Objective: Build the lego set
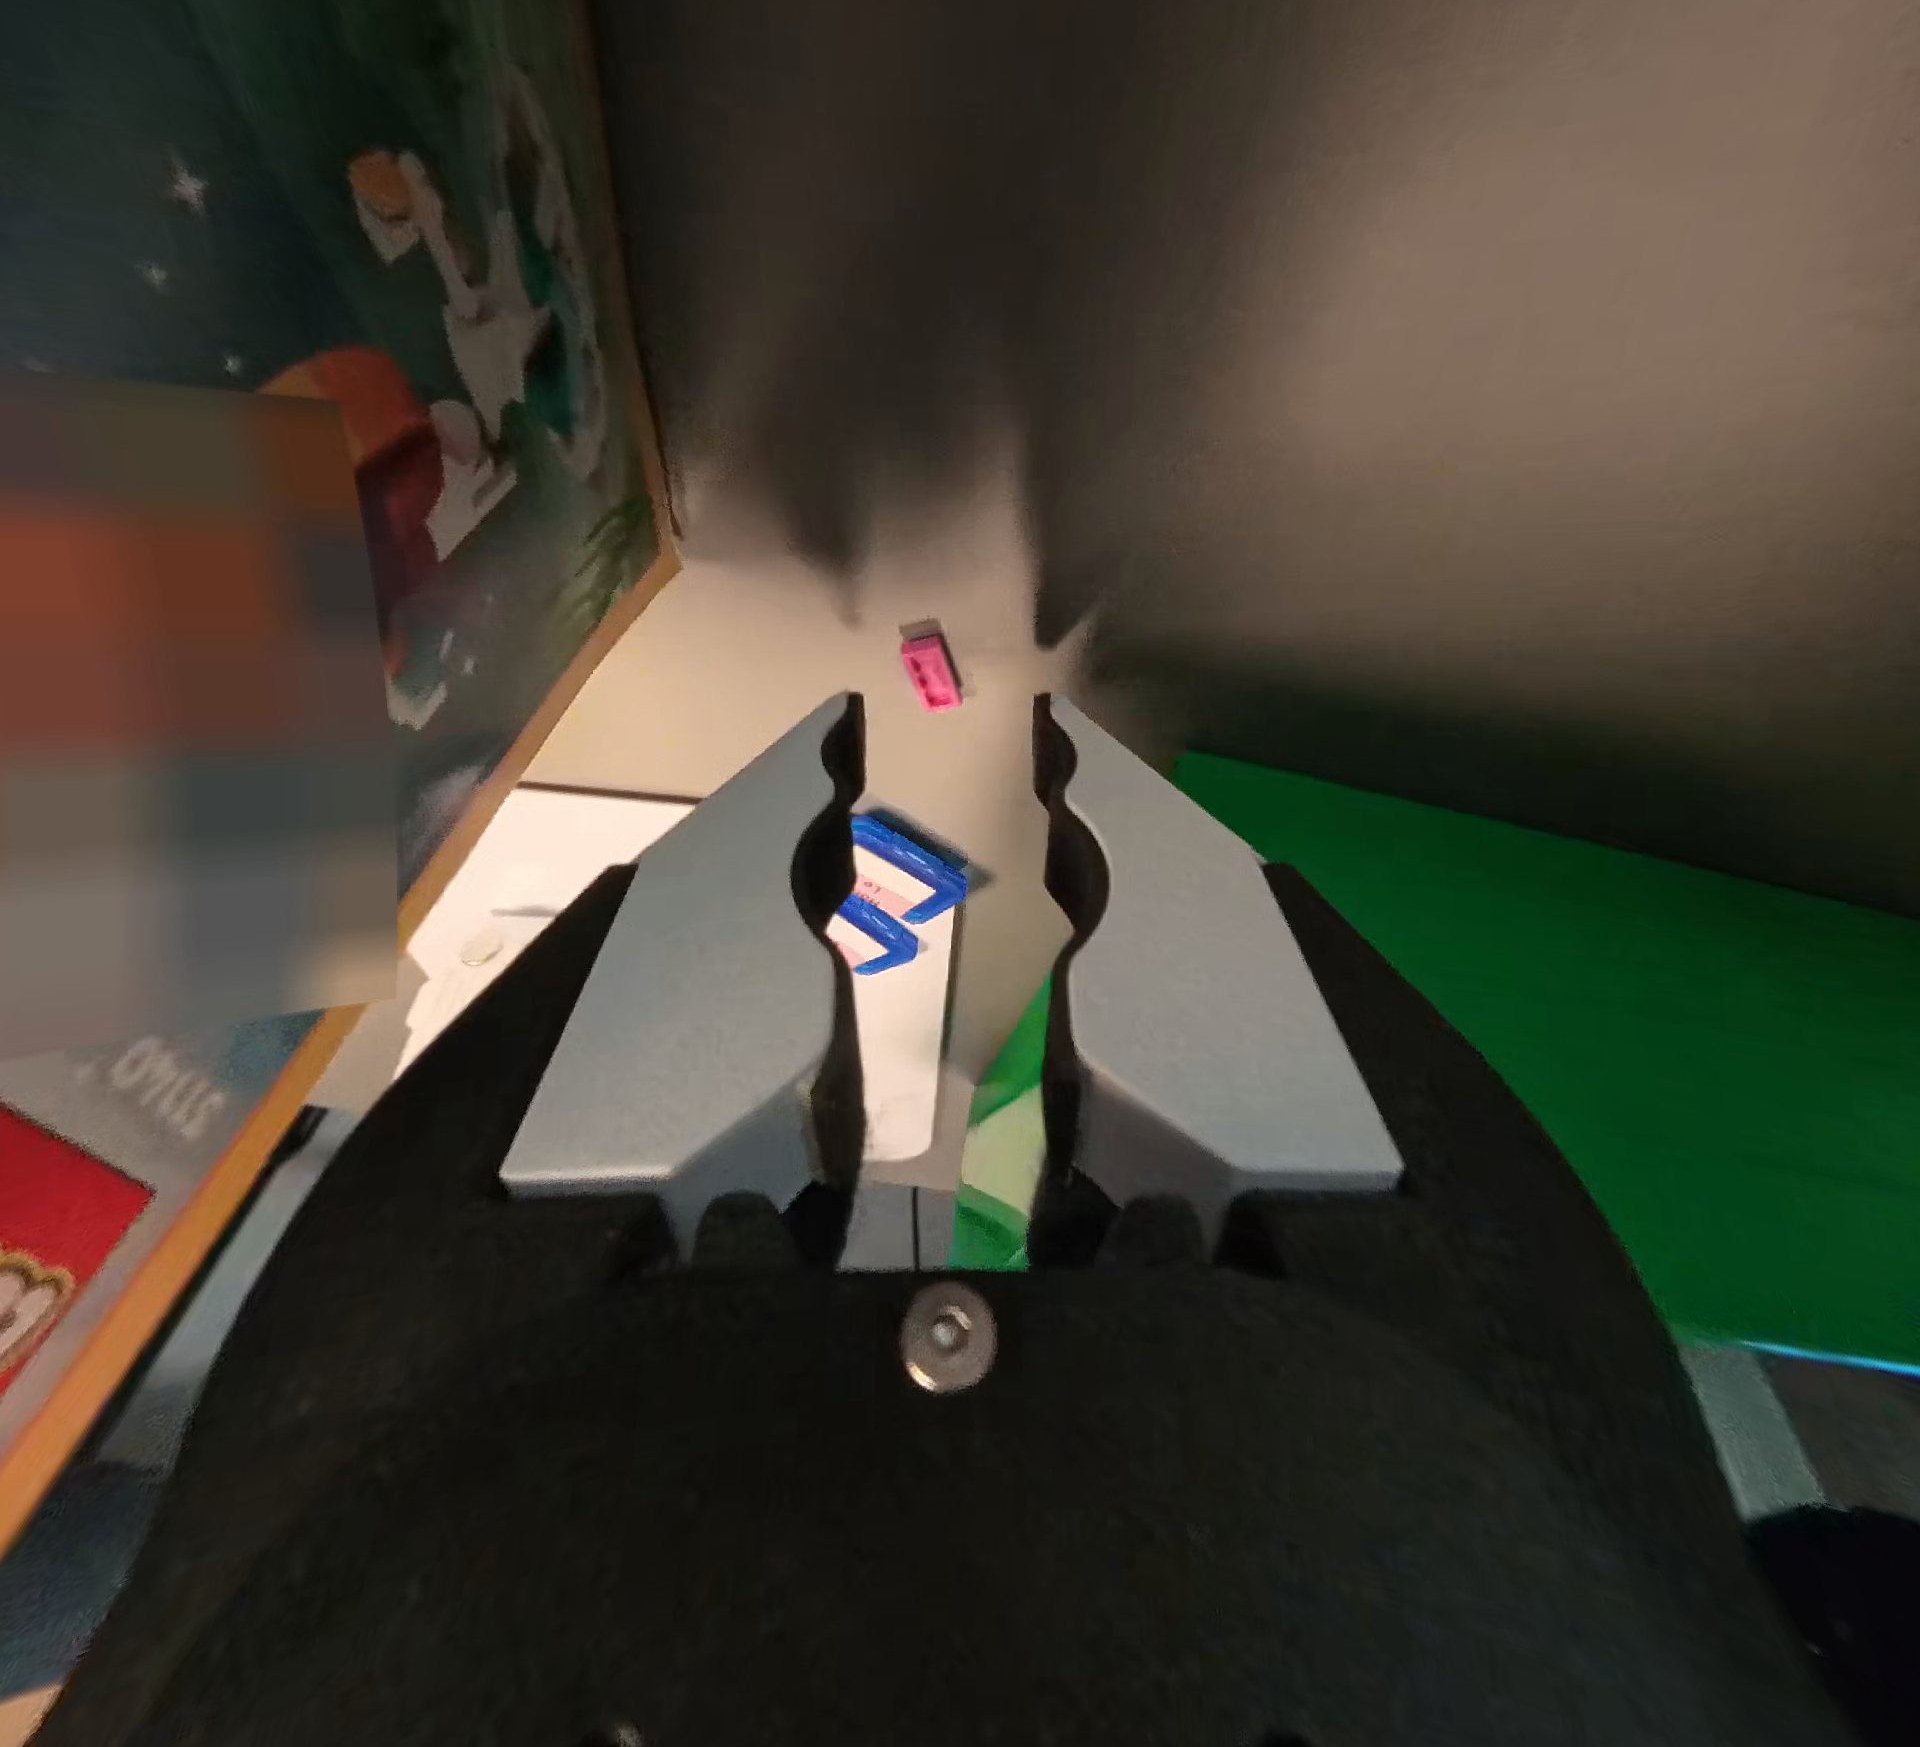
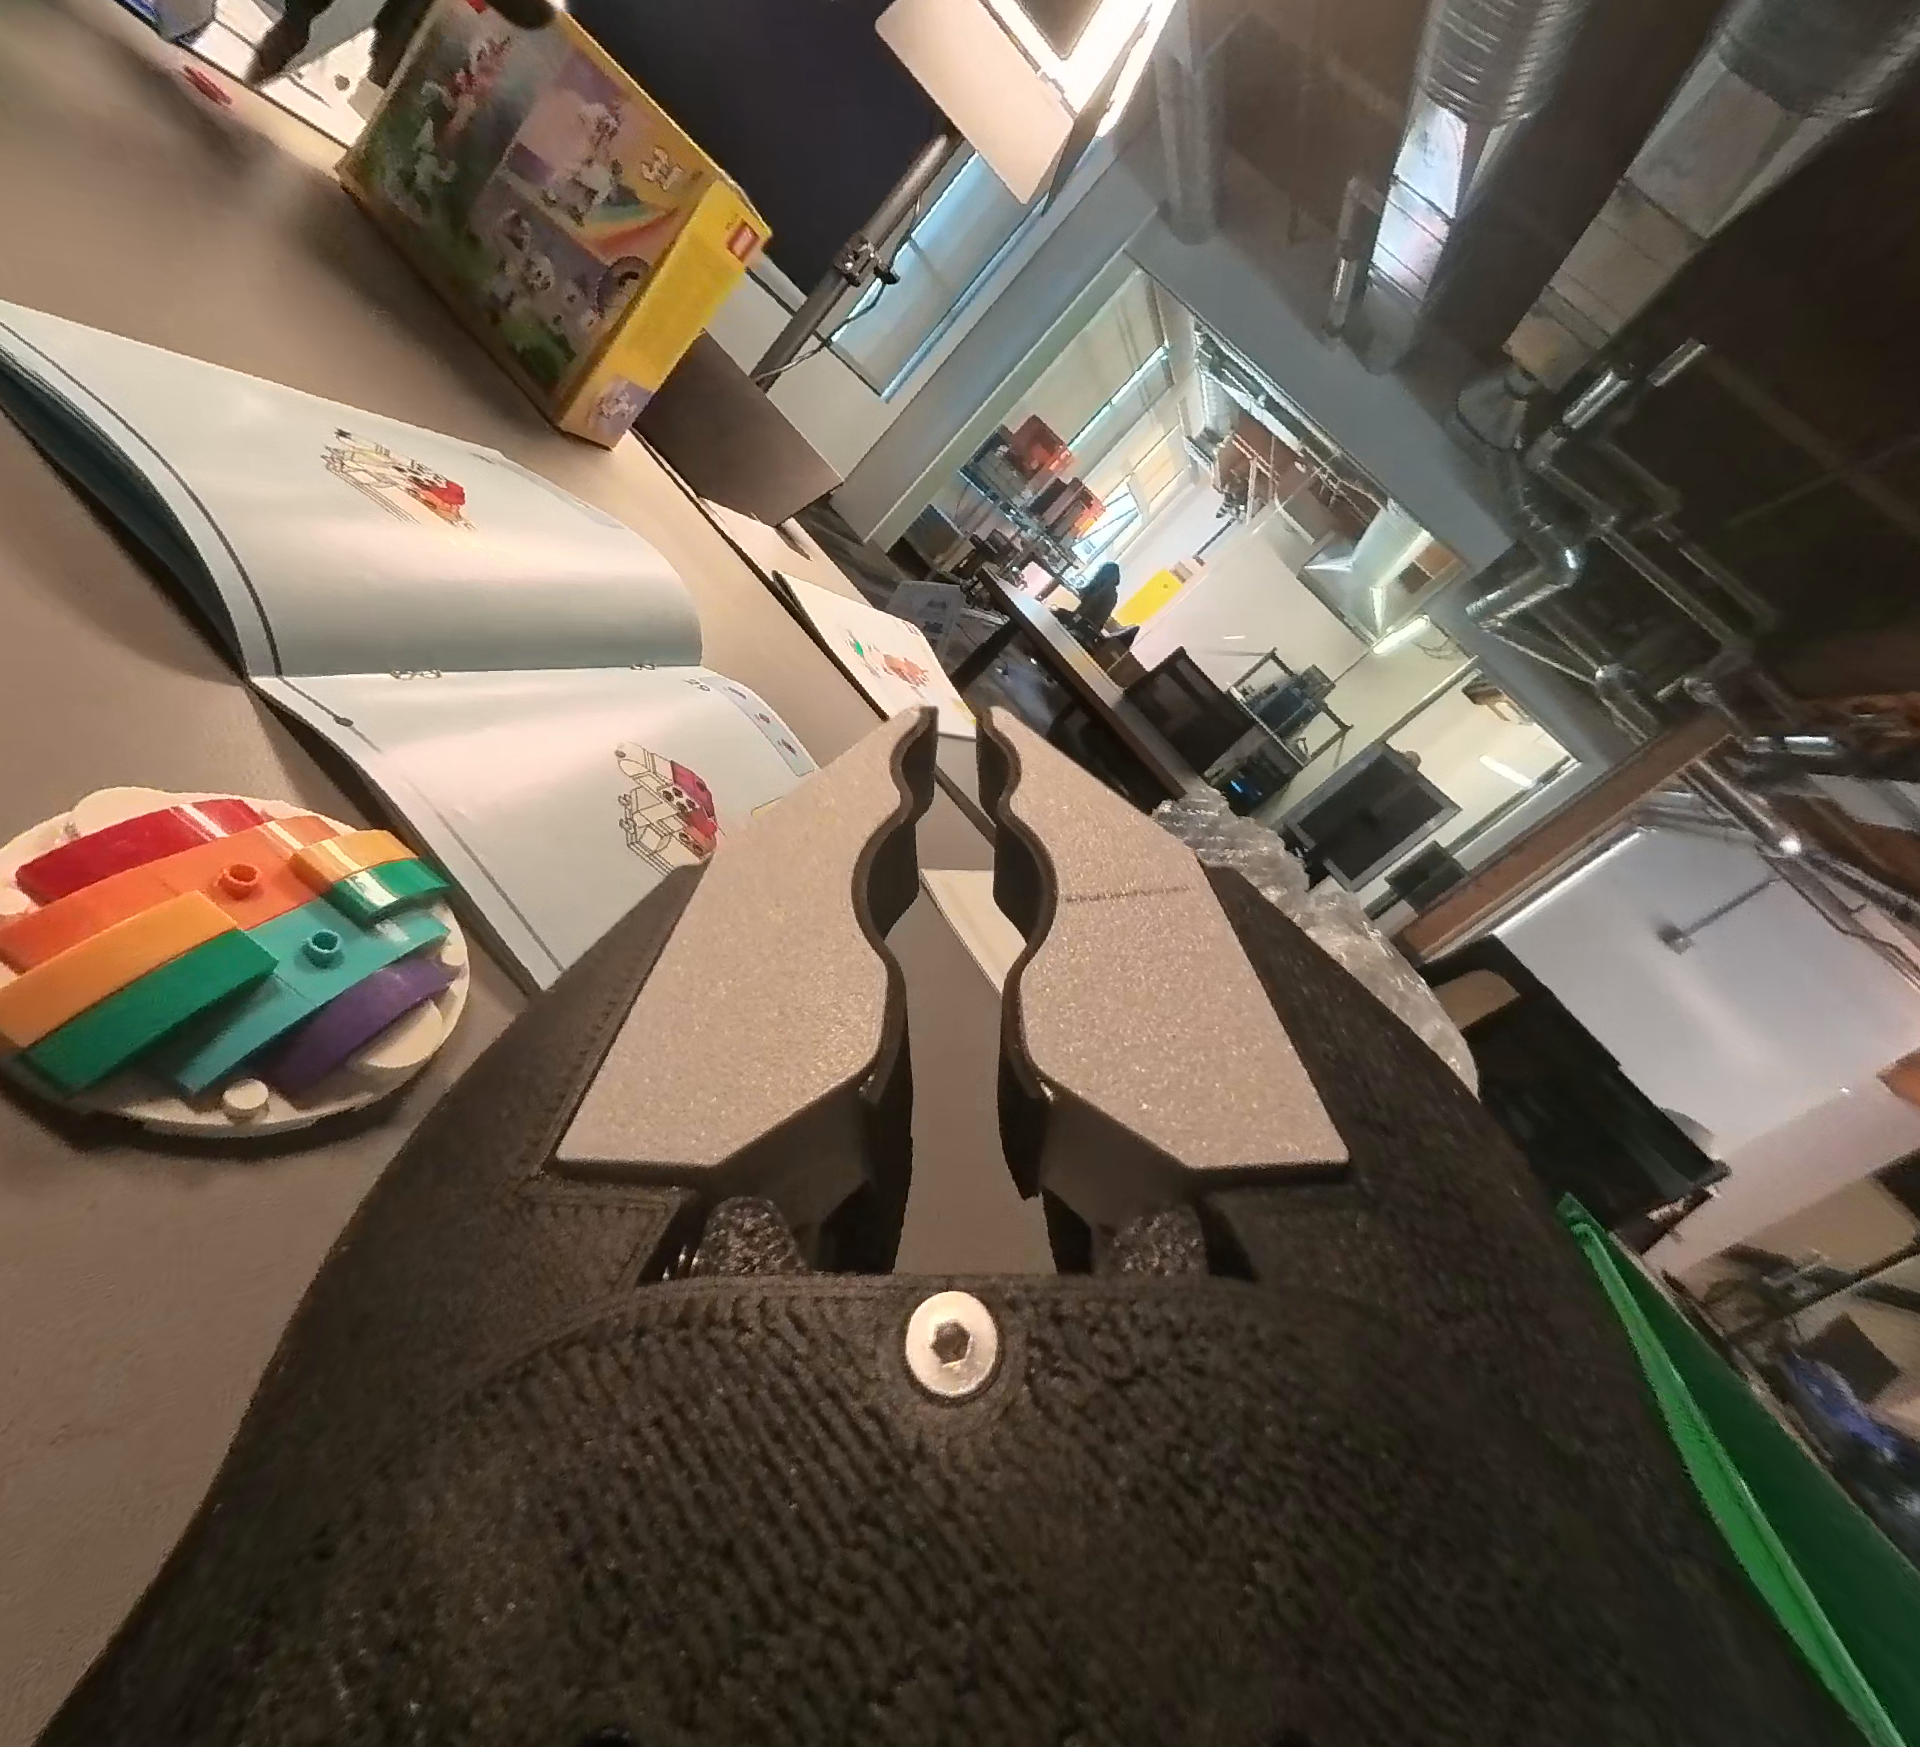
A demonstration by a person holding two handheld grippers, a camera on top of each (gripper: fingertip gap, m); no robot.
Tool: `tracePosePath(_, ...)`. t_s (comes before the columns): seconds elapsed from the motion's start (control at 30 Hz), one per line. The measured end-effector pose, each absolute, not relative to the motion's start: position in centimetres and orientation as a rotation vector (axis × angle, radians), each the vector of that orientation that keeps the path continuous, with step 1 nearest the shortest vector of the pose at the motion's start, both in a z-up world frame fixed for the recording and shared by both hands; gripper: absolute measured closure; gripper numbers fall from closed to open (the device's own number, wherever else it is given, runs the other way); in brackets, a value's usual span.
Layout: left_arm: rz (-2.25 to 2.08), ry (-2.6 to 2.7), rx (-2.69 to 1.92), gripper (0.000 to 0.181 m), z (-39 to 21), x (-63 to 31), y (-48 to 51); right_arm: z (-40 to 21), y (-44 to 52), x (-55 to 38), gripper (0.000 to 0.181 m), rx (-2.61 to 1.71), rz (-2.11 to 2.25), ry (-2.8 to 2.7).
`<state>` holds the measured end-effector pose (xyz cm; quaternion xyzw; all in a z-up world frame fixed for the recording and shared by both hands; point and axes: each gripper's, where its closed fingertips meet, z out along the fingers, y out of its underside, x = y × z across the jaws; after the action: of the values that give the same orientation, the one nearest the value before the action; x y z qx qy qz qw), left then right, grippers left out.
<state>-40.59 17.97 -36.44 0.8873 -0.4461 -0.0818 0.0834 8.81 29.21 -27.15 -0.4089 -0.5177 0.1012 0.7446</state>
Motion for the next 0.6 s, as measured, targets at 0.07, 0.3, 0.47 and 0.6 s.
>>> tracePosePath(0.07,-0.22,-1.282,2.634,0.15,-36.7,-40.9,17.6,-27.2,29.3,8.9,0.176,-0.901,0.218,-1.131)
tracePosePath(0.3,-0.176,-1.233,2.621,0.153,-37.4,-41.1,17.5,-27.2,29.4,8.9,0.176,-0.903,0.211,-1.129)
tracePosePath(0.47,-0.202,-1.227,2.61,0.173,-37.7,-41.2,17.5,-27.2,29.3,8.8,0.176,-0.9,0.215,-1.132)
tracePosePath(0.6,-0.289,-1.258,2.573,0.174,-37.4,-41.5,17.6,-27.2,29.1,8.7,0.176,-0.894,0.216,-1.137)
